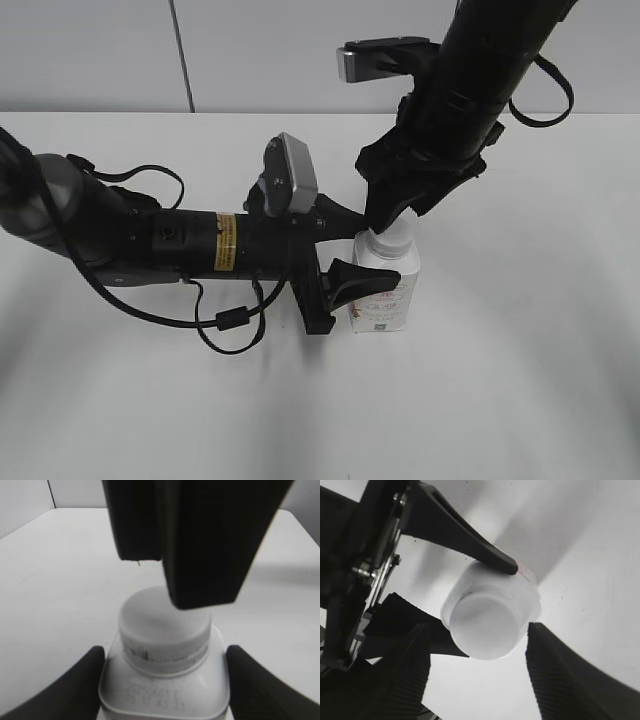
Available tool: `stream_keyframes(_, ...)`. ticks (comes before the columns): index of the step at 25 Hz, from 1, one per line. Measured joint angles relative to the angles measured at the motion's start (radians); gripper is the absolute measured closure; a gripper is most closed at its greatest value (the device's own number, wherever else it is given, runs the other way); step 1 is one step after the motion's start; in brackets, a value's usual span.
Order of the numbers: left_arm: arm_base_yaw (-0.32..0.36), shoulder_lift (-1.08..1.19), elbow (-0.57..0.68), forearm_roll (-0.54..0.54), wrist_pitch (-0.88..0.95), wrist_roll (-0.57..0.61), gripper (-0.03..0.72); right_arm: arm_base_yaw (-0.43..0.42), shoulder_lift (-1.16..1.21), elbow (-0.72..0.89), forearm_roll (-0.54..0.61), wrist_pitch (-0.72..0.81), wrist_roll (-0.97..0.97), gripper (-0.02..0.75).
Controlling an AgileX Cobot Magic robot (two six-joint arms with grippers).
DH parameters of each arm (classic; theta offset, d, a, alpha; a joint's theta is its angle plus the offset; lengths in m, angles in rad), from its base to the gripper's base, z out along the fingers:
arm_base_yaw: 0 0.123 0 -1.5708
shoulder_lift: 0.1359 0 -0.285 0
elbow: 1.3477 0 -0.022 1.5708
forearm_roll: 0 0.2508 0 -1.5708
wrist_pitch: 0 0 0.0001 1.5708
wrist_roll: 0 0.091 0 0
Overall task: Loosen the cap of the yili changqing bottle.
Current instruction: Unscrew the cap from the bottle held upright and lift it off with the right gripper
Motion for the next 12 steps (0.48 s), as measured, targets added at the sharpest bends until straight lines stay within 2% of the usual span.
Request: stream_keyframes(12, 0.0, 0.001, 0.0, -0.001, 0.0, 0.0, 0.246, 0.036, 0.031, -0.001, -0.041, -0.033, -0.059, 0.257)
